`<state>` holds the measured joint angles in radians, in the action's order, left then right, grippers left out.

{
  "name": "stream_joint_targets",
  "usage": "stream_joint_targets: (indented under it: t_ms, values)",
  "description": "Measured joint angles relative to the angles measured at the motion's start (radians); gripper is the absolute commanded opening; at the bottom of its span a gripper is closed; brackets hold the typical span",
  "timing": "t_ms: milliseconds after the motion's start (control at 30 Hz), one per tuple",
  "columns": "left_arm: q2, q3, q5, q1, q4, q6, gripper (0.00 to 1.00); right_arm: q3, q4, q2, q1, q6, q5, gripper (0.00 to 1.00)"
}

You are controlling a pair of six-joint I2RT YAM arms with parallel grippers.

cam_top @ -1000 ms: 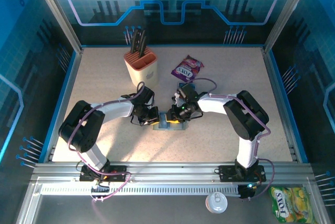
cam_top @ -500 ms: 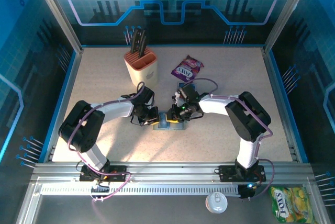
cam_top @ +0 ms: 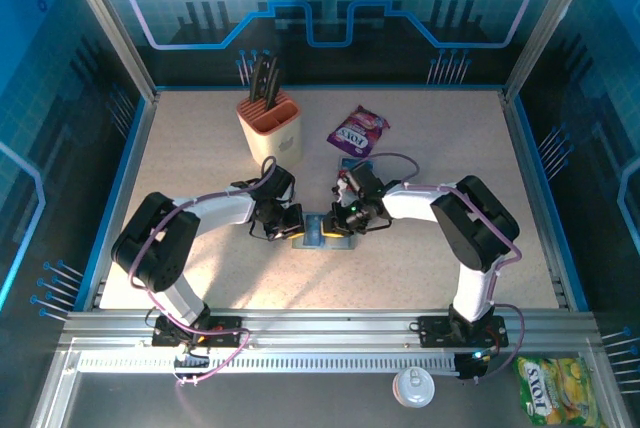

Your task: Take the credit cards out of the card holder

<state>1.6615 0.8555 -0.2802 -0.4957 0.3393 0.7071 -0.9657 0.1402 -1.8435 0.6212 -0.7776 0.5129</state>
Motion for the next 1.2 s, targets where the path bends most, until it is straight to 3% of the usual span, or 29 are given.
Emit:
stream_joint_targets:
  t_ms: [533, 1200]
  values:
    - [-0.035, -0.040, 0.014, 0.000, -0.008, 0.019, 0.00, 0.000, 0.167, 0.108, -0.040, 0.116, -0.032, 0.07]
    - [0.017, 0.021, 0.016, 0.008, -0.002, -0.011, 0.00, -0.242, 0.465, 0.094, -0.013, 0.248, -0.158, 0.06]
